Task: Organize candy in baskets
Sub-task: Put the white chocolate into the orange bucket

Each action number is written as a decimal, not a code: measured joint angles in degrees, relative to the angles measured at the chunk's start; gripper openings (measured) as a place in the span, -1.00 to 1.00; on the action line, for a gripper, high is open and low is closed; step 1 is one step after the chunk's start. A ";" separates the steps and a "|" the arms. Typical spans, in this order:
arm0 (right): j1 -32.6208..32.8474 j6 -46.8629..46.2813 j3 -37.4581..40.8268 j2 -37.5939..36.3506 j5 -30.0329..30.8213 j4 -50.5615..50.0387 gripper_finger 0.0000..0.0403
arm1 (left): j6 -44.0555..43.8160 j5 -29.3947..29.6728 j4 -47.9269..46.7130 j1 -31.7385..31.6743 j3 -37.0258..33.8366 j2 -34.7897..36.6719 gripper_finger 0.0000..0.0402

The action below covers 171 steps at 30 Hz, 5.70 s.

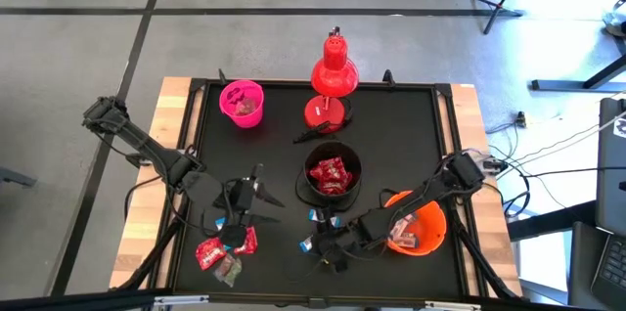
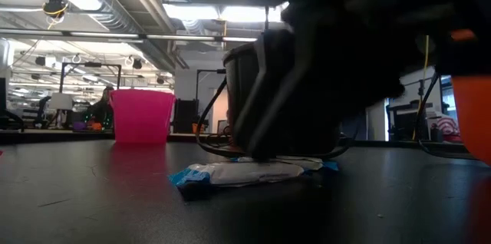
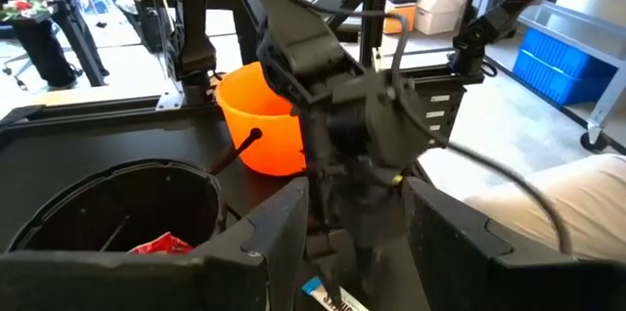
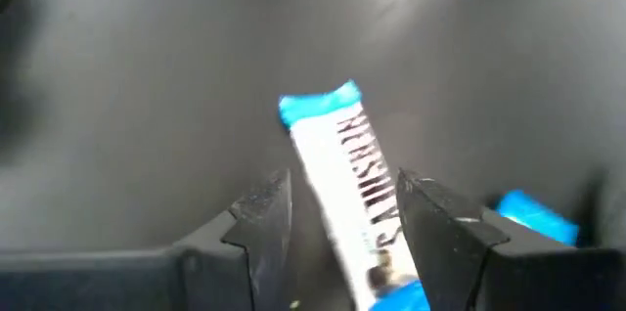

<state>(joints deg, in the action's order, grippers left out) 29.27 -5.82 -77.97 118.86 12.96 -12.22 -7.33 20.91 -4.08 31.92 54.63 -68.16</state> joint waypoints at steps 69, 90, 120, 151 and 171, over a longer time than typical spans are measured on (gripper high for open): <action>5.20 -4.91 -30.03 11.45 1.12 -34.81 0.17 | -1.60 0.74 0.28 0.02 -0.04 0.00 -0.21; 0.45 -6.22 -24.61 15.11 -15.63 -31.63 0.15 | -2.72 0.63 0.07 0.39 -0.04 0.00 -0.21; -0.33 -4.52 -38.15 15.74 -15.09 -50.33 -0.62 | -2.97 0.64 0.09 0.52 -0.04 0.00 -0.21; 5.84 -6.99 -55.34 2.41 -0.03 -73.45 -0.54 | -3.27 0.68 0.26 1.30 -0.04 -0.02 -0.21; 18.39 -32.51 -16.80 -30.57 21.88 -64.59 -0.53 | -2.75 1.19 0.96 2.69 -0.04 -0.02 -0.21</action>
<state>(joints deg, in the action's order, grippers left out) 47.67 -38.32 -94.77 88.29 34.84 -76.81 -10.09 22.10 -3.11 34.61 54.59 -68.18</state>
